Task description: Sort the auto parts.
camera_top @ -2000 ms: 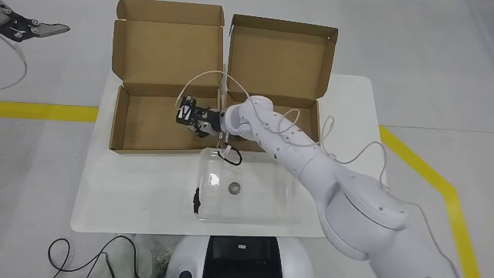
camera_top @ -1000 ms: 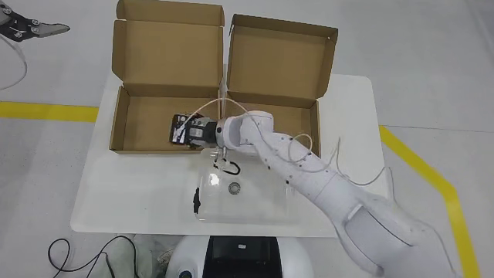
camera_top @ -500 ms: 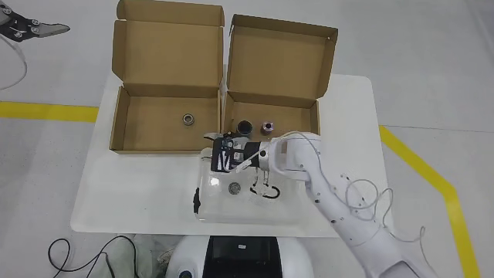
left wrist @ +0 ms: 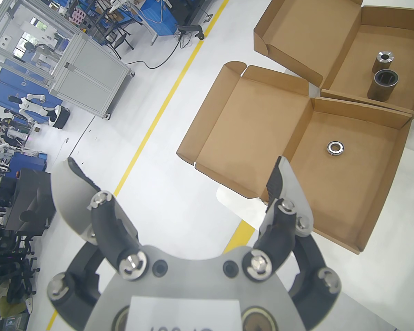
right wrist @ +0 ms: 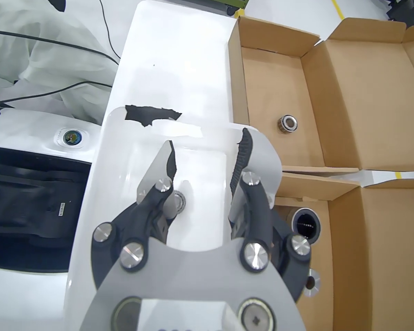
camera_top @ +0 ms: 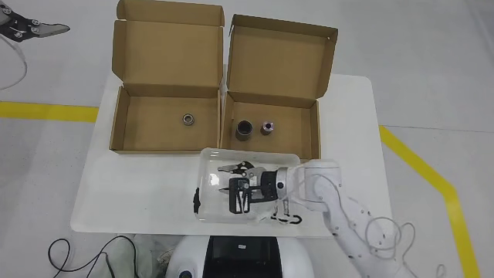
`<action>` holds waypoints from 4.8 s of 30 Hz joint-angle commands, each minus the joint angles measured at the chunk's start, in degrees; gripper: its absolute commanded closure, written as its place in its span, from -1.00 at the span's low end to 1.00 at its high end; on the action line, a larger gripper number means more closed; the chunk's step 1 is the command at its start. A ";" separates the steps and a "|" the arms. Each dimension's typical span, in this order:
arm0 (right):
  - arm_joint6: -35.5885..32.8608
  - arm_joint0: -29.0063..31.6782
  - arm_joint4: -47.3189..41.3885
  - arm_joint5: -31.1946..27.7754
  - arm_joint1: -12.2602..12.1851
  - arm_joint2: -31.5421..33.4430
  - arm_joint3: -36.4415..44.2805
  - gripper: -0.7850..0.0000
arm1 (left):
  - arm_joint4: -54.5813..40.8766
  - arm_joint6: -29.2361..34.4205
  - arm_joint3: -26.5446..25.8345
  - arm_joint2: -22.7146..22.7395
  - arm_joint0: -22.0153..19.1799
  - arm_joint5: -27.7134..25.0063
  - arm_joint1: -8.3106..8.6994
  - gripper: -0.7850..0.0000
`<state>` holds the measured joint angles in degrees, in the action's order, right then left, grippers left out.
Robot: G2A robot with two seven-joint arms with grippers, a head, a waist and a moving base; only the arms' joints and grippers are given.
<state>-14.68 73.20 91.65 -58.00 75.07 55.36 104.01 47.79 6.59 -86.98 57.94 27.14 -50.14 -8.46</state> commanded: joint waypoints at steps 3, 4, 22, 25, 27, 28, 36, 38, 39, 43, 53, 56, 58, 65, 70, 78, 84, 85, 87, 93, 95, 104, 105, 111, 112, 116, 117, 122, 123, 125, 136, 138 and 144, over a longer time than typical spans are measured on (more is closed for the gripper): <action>1.50 1.28 1.09 0.00 -1.36 -0.30 0.21 0.25 | 0.00 0.00 0.00 0.00 0.00 0.00 0.00 -1.00; 1.93 1.59 1.33 0.00 -1.69 -0.31 0.08 0.26 | 0.00 0.00 0.00 0.00 0.00 0.00 0.00 -1.00; -2.81 1.41 2.58 4.59 -2.92 -2.30 -4.74 0.26 | 0.00 0.00 0.00 0.00 0.00 0.00 0.00 -1.00; -3.56 0.67 2.27 5.45 -2.76 -3.37 -5.98 0.25 | 0.00 0.00 0.00 0.00 0.00 0.00 0.00 -1.00; -3.89 0.02 2.45 5.72 -2.63 -4.30 -6.56 0.24 | 0.00 0.00 0.00 0.00 0.00 0.00 0.00 -1.00; -3.97 -0.30 2.70 5.77 -2.58 -4.82 -6.86 0.22 | 0.00 0.00 0.00 0.00 0.00 0.00 0.00 -1.00; -4.15 -2.33 2.87 7.00 -2.13 -7.73 -10.04 0.21 | 0.00 0.00 0.00 0.00 0.00 0.00 0.00 -1.00; -4.42 -2.67 2.73 7.47 -2.03 -8.26 -10.64 0.20 | 0.00 0.00 0.00 0.00 0.00 0.00 0.00 -1.00; -4.69 -2.81 2.64 7.72 -1.98 -8.51 -10.96 0.21 | 0.00 0.00 0.00 0.00 0.00 0.00 0.00 -1.00; -6.40 -3.29 2.23 9.16 -1.75 -9.38 -11.93 0.20 | 0.00 0.00 0.00 0.00 0.00 0.00 0.00 -1.00; -11.04 -4.39 0.65 11.75 -1.23 -11.08 -13.00 0.13 | 0.00 0.00 0.00 0.00 0.00 0.00 0.00 -1.00; -11.83 -4.88 -0.02 12.21 -1.03 -11.65 -13.45 0.12 | 0.00 0.00 0.00 0.00 0.00 0.00 0.00 -1.00; -12.14 -5.29 -0.23 12.33 -0.91 -12.05 -13.82 0.11 | 0.00 0.00 0.00 0.00 0.00 0.00 0.00 -1.00; -13.35 -6.41 -0.72 13.29 -0.53 -13.22 -14.68 0.16 | 0.00 0.00 0.00 0.00 0.00 0.00 0.00 -1.00; -14.09 -7.10 -1.03 13.83 -0.28 -13.98 -15.37 0.36 | 0.00 0.00 0.00 0.00 0.00 0.00 0.00 -1.00; -15.17 -7.65 -0.59 16.05 -0.06 -14.47 -15.34 1.00 | 0.00 0.00 0.00 0.00 0.00 0.00 0.00 -1.00; -13.66 -6.86 -0.51 17.82 -0.39 -13.31 -14.30 1.00 | 0.00 0.00 0.00 0.00 0.00 0.00 0.00 -1.00; -13.37 -6.65 -0.44 18.02 -0.50 -13.03 -14.13 1.00 | 0.00 0.00 0.00 0.00 0.00 0.00 0.00 -1.00; -12.40 -6.18 -0.54 18.21 -0.71 -12.43 -13.64 1.00 | 0.00 0.00 0.00 0.00 0.00 0.00 0.00 -1.00; -8.05 -4.37 -1.03 18.44 -1.51 -10.25 -12.28 1.00 | 0.00 0.00 0.00 0.00 0.00 0.00 0.00 -1.00; -4.83 -3.65 -1.78 17.87 -1.85 -9.26 -11.99 1.00 | 0.00 0.00 0.00 0.00 0.00 0.00 0.00 -1.00; 2.48 -1.97 -1.52 18.40 -2.86 -6.60 -14.38 1.00 | 0.00 0.00 0.00 0.00 0.00 0.00 0.00 -1.00; 1.12 -2.03 -1.72 18.91 -2.80 -6.69 -14.71 1.00 | 0.00 0.00 0.00 0.00 0.00 0.00 0.00 -1.00; -5.14 -3.81 -5.09 18.82 -1.98 -8.79 -16.28 1.00 | 0.00 0.00 0.00 0.00 0.00 0.00 0.00 -1.00; -5.86 -4.17 -5.65 18.75 -1.82 -9.19 -16.60 1.00 | 0.00 0.00 0.00 0.00 0.00 0.00 0.00 -1.00; -8.58 -5.40 -7.02 19.59 -1.24 -10.58 -17.61 1.00 | 0.00 0.00 0.00 0.00 0.00 0.00 0.00 -1.00; -9.29 -5.73 -7.17 19.74 -1.10 -10.94 -17.91 1.00 | 0.00 0.00 0.00 0.00 0.00 0.00 0.00 -1.00; -11.27 -7.32 -8.45 20.40 -0.41 -12.44 -19.32 0.18 | 0.00 0.00 0.00 0.00 0.00 0.00 0.00 -1.00; -11.28 -7.47 -8.55 20.46 -0.35 -12.57 -19.44 0.02 | 0.00 0.00 0.00 0.00 0.00 0.00 0.00 -1.00; -11.20 -7.80 -8.43 20.61 -0.22 -12.98 -19.63 -0.70 | 0.00 0.00 0.00 0.00 0.00 0.00 0.00 -1.00; -12.05 -7.35 -6.62 21.55 -0.35 -13.44 -18.74 0.03 | 0.00 0.00 0.00 0.00 0.00 0.00 0.00 -1.00; -12.21 -7.26 -6.48 21.62 -0.38 -13.46 -18.55 0.11 | 0.00 0.00 0.00 0.00 0.00 0.00 0.00 -1.00; -12.20 -7.17 -6.39 22.08 -0.41 -13.39 -18.59 0.28 | 0.00 0.00 0.00 0.00 0.00 0.00 0.00 -1.00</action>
<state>-26.88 66.04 85.23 -35.99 74.66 41.97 85.47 47.79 6.59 -86.98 57.94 27.14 -50.14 -8.46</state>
